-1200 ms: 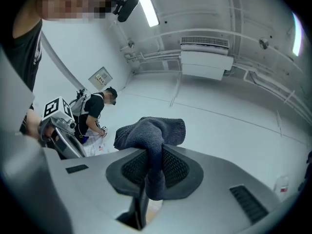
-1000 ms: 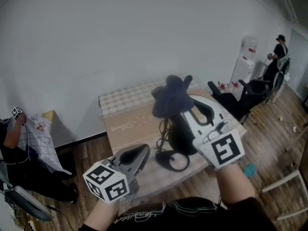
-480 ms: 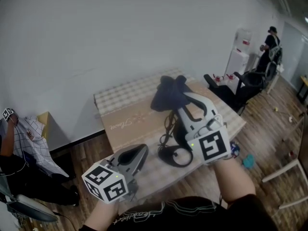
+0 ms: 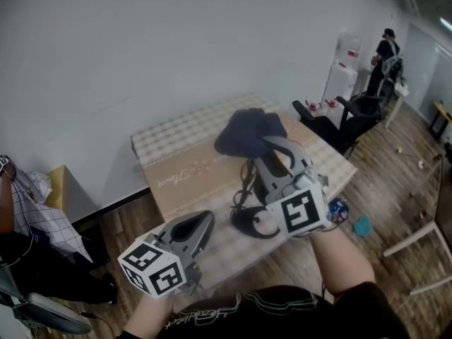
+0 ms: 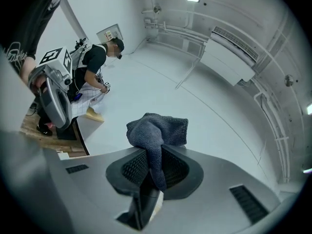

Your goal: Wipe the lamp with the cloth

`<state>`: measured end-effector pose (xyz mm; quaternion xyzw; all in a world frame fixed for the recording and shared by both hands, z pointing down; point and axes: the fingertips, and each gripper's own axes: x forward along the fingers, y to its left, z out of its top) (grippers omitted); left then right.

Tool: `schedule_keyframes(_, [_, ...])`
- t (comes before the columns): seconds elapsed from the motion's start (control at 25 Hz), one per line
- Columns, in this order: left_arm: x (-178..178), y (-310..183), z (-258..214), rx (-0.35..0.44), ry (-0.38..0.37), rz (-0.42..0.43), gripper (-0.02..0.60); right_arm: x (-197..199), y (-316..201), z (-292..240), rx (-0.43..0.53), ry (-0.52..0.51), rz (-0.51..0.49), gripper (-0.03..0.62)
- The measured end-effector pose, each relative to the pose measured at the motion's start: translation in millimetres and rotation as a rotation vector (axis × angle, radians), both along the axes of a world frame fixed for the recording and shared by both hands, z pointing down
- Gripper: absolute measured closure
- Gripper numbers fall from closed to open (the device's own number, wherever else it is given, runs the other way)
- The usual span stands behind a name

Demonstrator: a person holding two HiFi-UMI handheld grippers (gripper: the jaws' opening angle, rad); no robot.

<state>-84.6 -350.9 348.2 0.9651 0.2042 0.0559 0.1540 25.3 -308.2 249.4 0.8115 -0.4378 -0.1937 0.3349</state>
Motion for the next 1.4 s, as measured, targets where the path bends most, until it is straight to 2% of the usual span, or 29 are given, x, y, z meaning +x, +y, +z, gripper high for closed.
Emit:
schedule_keyframes(1.0, [-9,18,24,-0.032,-0.047,0.035,0.581,-2,33,75,-0.120,-0.099,0.085,0.537])
schedule_keyframes(1.4, [-13,26,33,-0.039,-0.070,0.061,0.581,-7,49,107,-0.123,-0.198,0.110,0.537])
